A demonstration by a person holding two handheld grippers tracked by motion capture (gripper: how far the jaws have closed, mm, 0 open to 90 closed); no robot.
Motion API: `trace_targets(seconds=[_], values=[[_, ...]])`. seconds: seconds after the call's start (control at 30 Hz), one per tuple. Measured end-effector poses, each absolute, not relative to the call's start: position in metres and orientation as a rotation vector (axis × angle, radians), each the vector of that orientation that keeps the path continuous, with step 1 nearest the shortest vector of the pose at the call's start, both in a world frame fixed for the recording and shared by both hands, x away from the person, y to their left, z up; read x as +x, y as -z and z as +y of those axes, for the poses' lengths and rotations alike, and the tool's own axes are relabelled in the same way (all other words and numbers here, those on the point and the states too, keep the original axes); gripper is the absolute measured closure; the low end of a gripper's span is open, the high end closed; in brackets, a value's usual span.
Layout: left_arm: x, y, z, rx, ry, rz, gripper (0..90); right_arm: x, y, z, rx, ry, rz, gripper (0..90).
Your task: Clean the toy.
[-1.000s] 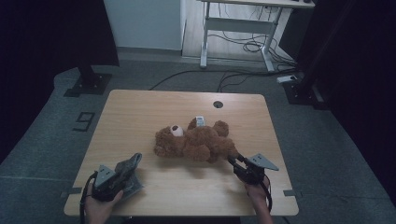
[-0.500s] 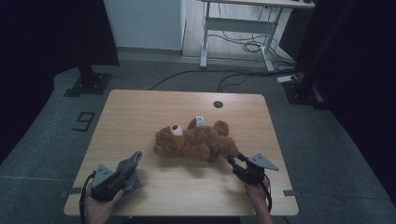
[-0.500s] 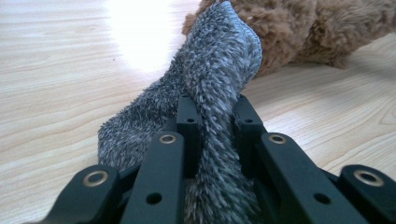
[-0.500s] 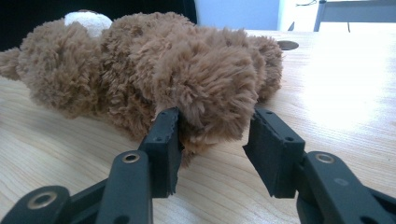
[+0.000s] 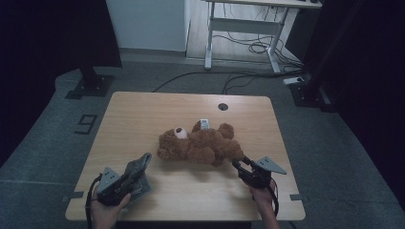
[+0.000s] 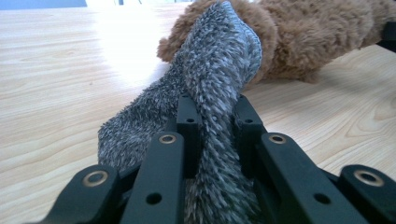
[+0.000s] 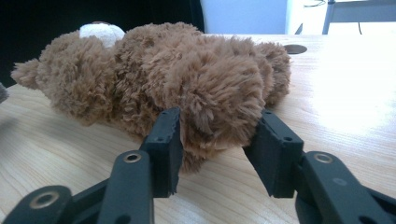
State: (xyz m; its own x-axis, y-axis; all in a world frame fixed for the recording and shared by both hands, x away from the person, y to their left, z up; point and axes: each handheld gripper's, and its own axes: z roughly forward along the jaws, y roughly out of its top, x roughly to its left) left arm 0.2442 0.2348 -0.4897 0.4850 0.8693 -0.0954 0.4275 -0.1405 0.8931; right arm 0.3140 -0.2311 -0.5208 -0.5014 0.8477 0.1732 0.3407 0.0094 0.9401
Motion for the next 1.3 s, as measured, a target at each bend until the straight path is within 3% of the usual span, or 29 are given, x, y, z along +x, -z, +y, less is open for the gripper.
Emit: trace_targets(seconds=[0.17,0.47,0.6,0.8,0.9,1.0,1.1,1.3], values=[[0.251,0.484,0.226,1.762,-0.559,1.068,76.8,0.316,0.519,-0.231,1.206,-1.502,1.839,57.0],[0.257,0.474,0.209,1.763,-0.550,0.998,76.8,0.320,0.516,-0.228,1.203,-1.448,1.810,28.6],[0.261,0.477,0.206,1.767,-0.527,0.999,76.7,0.325,0.513,-0.227,1.196,-1.478,1.797,27.5],[0.269,0.477,0.203,1.771,-0.512,1.000,76.6,0.347,0.514,-0.219,1.204,-1.513,1.847,30.7],[0.271,0.475,0.199,1.772,-0.508,0.996,76.6,0.349,0.515,-0.213,1.192,-1.481,1.872,44.4],[0.276,0.471,0.189,1.769,-0.495,0.984,76.6,0.348,0.516,-0.215,1.208,-1.497,1.866,49.8],[0.284,0.463,0.170,1.783,-0.501,0.952,76.4,0.348,0.516,-0.216,1.198,-1.485,1.870,55.0],[0.304,0.441,0.109,1.847,-0.467,0.838,76.4,0.349,0.512,-0.214,1.164,-1.439,1.885,56.9]])
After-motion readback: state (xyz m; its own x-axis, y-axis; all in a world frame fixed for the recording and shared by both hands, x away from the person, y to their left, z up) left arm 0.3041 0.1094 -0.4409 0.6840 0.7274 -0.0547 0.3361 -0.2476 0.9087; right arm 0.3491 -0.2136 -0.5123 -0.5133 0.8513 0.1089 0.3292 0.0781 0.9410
